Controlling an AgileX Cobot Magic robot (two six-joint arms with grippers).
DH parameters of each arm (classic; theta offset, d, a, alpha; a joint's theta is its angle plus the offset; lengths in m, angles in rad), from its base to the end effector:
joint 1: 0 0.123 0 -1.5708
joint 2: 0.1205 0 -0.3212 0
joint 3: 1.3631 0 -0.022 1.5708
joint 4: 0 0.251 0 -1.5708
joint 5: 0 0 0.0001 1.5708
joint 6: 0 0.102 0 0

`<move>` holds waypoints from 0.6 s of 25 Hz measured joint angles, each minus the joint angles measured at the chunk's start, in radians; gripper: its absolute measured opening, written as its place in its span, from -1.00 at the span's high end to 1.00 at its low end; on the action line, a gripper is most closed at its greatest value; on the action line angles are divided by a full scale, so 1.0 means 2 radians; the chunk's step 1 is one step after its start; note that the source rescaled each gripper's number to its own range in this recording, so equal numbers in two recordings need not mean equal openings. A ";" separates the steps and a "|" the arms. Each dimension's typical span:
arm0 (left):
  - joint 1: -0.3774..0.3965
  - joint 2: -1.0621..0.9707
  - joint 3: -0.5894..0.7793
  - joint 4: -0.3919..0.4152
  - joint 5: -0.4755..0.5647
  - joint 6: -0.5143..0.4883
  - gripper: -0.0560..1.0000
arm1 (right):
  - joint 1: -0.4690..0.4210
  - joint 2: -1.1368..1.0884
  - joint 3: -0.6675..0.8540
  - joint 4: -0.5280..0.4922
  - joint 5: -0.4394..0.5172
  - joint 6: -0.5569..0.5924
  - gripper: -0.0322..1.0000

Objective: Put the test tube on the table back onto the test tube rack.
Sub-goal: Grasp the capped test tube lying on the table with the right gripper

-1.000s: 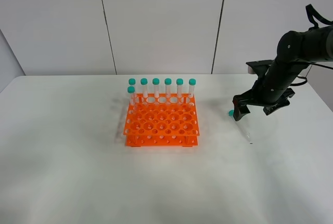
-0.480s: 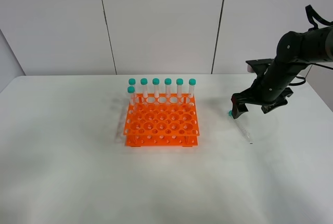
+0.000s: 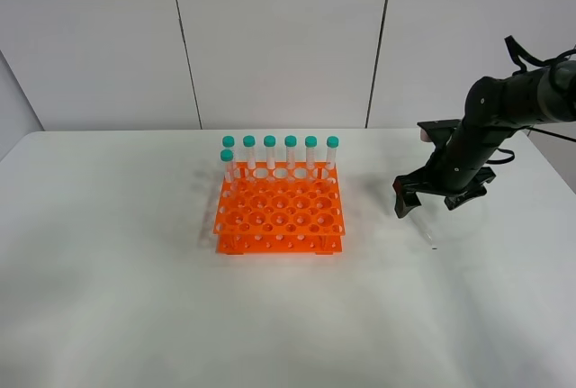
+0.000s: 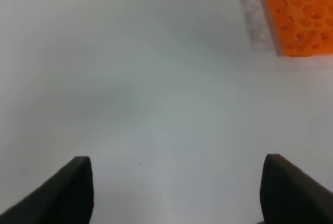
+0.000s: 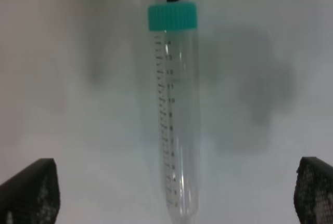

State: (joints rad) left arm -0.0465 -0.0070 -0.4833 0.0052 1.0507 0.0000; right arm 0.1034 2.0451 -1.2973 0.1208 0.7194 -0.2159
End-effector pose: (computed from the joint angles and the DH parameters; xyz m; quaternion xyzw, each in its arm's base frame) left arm -0.0300 0.0019 0.2683 0.0198 0.8529 -0.0095 0.5216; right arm 0.4082 0.0505 0.1526 -0.1171 0.9876 0.0385 0.0974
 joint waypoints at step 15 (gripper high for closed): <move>0.000 0.000 0.000 0.000 0.000 0.000 -1.00 | 0.000 0.017 -0.025 -0.004 0.023 0.010 -0.96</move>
State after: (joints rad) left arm -0.0465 -0.0070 -0.4833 0.0052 1.0507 0.0000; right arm 0.1034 2.0785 -1.3476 0.1120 0.7652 -0.1966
